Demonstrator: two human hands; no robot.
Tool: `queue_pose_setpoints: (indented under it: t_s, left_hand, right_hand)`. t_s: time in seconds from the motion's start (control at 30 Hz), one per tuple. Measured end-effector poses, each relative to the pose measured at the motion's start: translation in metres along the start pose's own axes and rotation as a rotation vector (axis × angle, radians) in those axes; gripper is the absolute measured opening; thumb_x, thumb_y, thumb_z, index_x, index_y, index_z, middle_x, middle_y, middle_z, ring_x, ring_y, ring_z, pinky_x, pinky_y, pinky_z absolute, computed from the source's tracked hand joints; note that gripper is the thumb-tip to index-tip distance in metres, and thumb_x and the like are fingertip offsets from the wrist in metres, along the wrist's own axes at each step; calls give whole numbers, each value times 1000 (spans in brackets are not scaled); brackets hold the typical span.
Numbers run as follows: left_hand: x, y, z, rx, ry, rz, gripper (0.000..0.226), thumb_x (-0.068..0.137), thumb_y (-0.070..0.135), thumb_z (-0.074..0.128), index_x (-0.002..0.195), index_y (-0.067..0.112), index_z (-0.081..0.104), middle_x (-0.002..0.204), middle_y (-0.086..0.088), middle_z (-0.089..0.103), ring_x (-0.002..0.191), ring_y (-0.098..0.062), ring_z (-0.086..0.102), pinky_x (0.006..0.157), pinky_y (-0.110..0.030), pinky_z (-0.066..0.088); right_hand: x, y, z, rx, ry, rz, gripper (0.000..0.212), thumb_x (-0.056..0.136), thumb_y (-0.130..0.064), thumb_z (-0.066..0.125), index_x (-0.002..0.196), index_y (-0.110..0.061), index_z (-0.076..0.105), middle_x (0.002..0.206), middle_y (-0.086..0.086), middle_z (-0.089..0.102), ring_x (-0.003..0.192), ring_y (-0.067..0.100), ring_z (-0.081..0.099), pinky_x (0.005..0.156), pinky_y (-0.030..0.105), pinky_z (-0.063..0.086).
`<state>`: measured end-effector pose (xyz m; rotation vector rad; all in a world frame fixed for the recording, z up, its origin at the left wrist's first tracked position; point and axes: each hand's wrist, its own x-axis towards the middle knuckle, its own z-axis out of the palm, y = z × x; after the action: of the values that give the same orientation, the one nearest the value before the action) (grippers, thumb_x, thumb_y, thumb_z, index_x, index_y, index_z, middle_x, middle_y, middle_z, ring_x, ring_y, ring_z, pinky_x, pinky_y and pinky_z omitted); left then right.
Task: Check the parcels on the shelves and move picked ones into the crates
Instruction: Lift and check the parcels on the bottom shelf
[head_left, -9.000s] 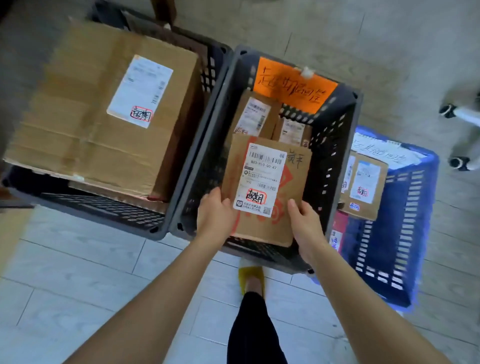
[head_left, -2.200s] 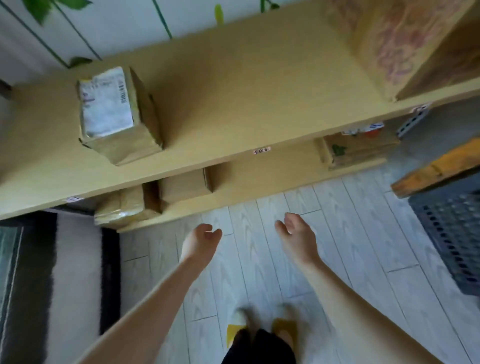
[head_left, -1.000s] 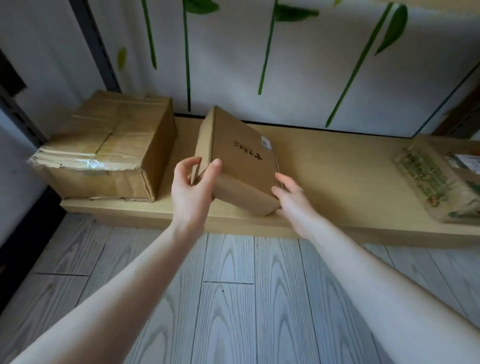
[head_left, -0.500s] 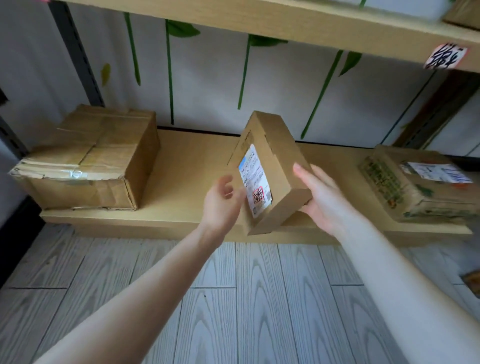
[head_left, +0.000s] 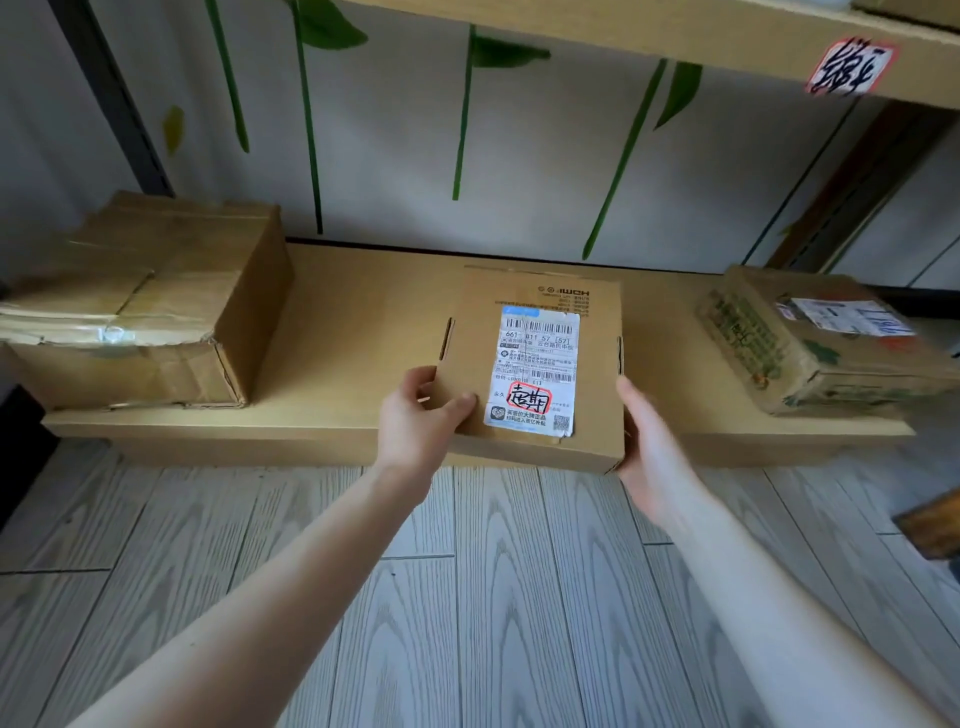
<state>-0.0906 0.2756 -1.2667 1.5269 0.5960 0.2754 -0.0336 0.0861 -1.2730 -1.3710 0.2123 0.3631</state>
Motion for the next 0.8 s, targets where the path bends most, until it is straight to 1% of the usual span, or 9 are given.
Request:
queue_pose_setpoints:
  t_s: [0.07,0.17,0.27,0.37,0.43,0.53,0.63,0.73,0.8]
  left_hand:
    - [1,1,-1,-41,-6,-7,40,80,8,68,114,18,51,95,2,57,85,-17,58,71,-25,47]
    - [4,-1,-2,-80,-9,-18,39,79,8,69,111,18,50,91,3,61,81,-15,60,70,-23,50]
    - [11,-2,0,-120,-9,-26,29,80,11,68,102,21,51,91,2,63,80,-15,61,74,-29,50]
    - [22,-4,8,-140,34,-47,15,83,19,64,92,24,53,85,1,63,76,-16,57,69,-33,45]
    - [28,0,18,-107,53,-63,10,84,24,63,86,24,54,80,3,59,75,-15,53,66,-31,42]
    - [25,20,41,-11,23,-149,15,83,30,64,89,19,57,79,6,59,79,-15,55,71,-32,43]
    - [0,49,73,61,-51,-269,21,80,33,67,93,17,62,81,4,61,83,-16,58,77,-32,48]
    - [-45,80,111,117,-167,-364,36,83,31,64,113,12,60,78,5,58,69,-10,54,59,-27,42]
    - [-83,104,136,171,-246,-422,26,84,32,63,107,19,58,77,8,57,67,-8,51,55,-26,38]
  right_hand:
    - [2,4,2,1,23,-15,49,82,-34,64,126,-19,49,116,2,66,107,19,61,94,44,47]
    - [5,10,4,22,38,-16,51,79,-27,67,126,-21,49,114,0,66,101,16,62,91,40,47]
    - [9,16,3,82,53,-5,44,81,-25,67,122,-23,52,105,-3,70,92,14,65,82,35,49]
    - [11,18,-1,128,79,-26,36,81,-22,67,115,-21,56,90,-7,73,82,10,68,72,29,53]
    - [8,11,-6,155,120,-25,38,82,-19,66,118,-16,55,98,-1,71,89,14,67,77,32,53]
    - [-12,-10,-21,194,225,58,42,82,-15,66,122,-11,53,116,11,65,108,25,61,96,43,48]
    - [-50,-39,-49,248,340,160,43,82,-13,66,122,-9,51,119,14,64,113,28,59,99,44,45]
    - [-100,-78,-84,291,475,253,44,80,-15,68,121,-13,52,119,11,64,112,26,59,98,42,42]
    - [-138,-105,-112,329,558,279,40,80,-13,67,118,-13,54,118,13,64,109,26,61,96,39,44]
